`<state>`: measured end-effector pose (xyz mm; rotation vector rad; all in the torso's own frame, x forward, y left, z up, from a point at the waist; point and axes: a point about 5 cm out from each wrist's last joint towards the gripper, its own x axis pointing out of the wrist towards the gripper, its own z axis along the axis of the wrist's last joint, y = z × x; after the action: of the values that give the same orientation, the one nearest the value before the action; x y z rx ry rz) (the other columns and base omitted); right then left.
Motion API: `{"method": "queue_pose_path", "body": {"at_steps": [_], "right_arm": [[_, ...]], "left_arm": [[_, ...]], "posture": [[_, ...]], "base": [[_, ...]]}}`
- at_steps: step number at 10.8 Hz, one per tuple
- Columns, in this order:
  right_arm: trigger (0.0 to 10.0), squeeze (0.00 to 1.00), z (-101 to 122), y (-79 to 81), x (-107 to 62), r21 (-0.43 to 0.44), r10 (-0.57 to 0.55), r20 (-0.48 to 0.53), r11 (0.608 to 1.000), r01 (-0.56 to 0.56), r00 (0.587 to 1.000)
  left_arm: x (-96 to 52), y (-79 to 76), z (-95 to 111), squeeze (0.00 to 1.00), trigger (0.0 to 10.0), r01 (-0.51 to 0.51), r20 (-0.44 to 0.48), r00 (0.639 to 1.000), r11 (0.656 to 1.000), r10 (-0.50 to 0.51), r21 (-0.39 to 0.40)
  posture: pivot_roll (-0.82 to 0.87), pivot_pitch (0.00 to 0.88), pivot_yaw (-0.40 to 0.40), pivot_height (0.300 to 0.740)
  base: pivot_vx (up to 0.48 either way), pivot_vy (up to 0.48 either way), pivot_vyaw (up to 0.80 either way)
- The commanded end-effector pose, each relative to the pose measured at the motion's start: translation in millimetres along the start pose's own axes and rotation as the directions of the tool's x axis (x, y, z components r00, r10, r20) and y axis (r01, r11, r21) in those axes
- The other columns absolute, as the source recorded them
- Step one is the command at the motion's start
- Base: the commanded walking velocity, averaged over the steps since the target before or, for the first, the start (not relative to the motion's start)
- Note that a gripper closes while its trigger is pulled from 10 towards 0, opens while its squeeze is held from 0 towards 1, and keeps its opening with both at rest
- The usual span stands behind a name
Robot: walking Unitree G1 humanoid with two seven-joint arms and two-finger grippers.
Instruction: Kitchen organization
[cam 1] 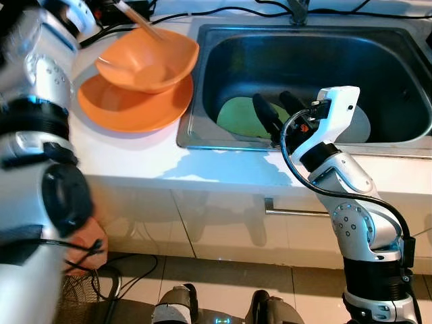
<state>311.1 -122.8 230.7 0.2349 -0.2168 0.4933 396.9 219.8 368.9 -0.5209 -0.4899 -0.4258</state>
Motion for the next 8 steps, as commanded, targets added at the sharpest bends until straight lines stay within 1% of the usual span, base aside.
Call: {"method": "queue_pose_path", "body": {"at_steps": [1,2,3,4,5,6,7,8], "right_arm": [[10.0,0.04,4.8,0.8,2.6,-0.009,0.008,0.025,1.000,-0.008,1.000],[10.0,0.05,6.2,1.0,3.9,0.005,0.007,0.035,1.000,-0.007,0.999],[10.0,0.04,7.7,1.2,5.5,0.032,0.003,0.048,0.999,-0.005,0.999],[10.0,0.03,9.0,1.0,6.5,0.066,-0.005,0.059,0.998,0.001,0.998],[10.0,0.00,12.5,1.5,8.5,0.145,-0.018,0.084,0.989,0.005,0.996],[10.0,0.00,14.9,2.8,10.4,0.184,-0.023,0.099,0.983,0.004,0.995],[10.0,0.00,18.1,8.9,15.4,0.242,-0.021,0.122,0.970,-0.010,0.992],[10.0,0.00,18.6,11.2,16.7,0.253,-0.017,0.127,0.967,-0.016,0.992]], "left_arm": [[-5.5,4.8,-0.7,0.00,0.0,-0.027,0.034,0.999,0.980,0.035,-0.195],[-13.6,7.2,-24.4,0.00,0.0,-0.052,0.015,0.998,0.916,0.063,-0.397],[-23.3,4.8,-52.7,0.00,0.0,-0.070,-0.011,0.997,0.831,0.076,-0.551],[-28.5,2.9,-67.9,0.00,0.0,-0.086,-0.021,0.995,0.758,0.095,-0.646],[-32.8,-7.9,-84.6,0.00,0.0,-0.088,-0.039,0.996,0.701,0.086,-0.708],[-33.6,-16.6,-94.8,0.00,0.0,-0.082,-0.050,0.997,0.670,0.067,-0.738],[-33.1,-30.9,-108.2,0.00,0.0,-0.082,-0.059,0.997,0.604,0.057,-0.793],[-31.5,-37.9,-111.3,0.00,0.0,-0.076,-0.060,0.997,0.585,0.047,-0.807]], "posture": [[0.14,0.128,0.050,0.740],[0.14,0.125,0.049,0.740],[0.13,0.122,0.046,0.740],[0.13,0.121,0.045,0.740],[0.13,0.119,0.044,0.740],[0.13,0.119,0.044,0.740],[0.12,0.117,0.045,0.740],[0.11,0.117,0.044,0.740]], "base": [[0.000,0.000,0.00],[0.000,0.000,0.00],[0.000,0.000,0.00],[0.000,0.000,0.00],[0.000,0.000,0.00],[0.000,0.000,0.00],[0.000,0.000,0.00],[0.000,0.000,0.00]]}}
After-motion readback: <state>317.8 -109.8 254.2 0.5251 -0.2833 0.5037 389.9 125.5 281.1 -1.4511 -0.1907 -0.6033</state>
